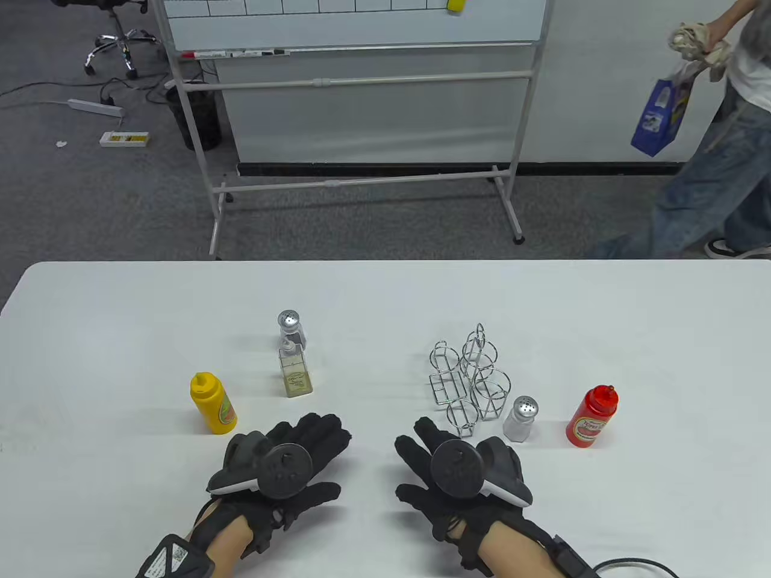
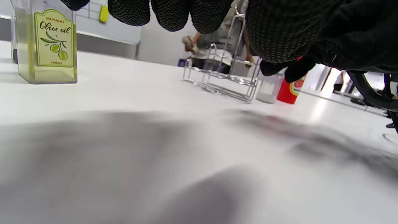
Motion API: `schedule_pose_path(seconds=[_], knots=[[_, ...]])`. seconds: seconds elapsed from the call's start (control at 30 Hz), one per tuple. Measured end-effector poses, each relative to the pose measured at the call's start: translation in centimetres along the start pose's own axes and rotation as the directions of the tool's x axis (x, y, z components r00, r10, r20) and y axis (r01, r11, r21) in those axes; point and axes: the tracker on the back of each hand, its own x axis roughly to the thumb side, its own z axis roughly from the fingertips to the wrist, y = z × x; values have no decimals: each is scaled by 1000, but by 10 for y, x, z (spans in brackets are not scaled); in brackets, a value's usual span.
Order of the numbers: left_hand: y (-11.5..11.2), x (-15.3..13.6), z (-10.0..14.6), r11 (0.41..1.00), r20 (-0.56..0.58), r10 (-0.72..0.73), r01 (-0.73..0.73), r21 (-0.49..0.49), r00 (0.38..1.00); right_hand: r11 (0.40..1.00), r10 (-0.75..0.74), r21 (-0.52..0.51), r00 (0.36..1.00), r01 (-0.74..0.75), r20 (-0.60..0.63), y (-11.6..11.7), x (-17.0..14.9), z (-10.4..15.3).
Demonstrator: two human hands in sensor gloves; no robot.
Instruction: Hold seasoning rack and insert seasoning bottles through ring holders
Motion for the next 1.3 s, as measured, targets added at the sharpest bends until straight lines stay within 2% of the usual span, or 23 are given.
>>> schedule_pose_path(seconds=[1.07, 1.17, 1.3], knots=[[-3, 0, -2, 1000, -1, 6, -6, -27, 1000, 999, -3, 40, 1000, 3, 3, 6, 5, -1], [-4, 1, -2, 1000, 3, 5, -5, -28, 1000, 1000, 6, 6, 1000, -6, -2, 1, 8, 0], [-4, 1, -2, 1000, 8, 2, -2, -26, 1000, 991, 29, -133, 1000, -29, -3, -26, 19, 1]])
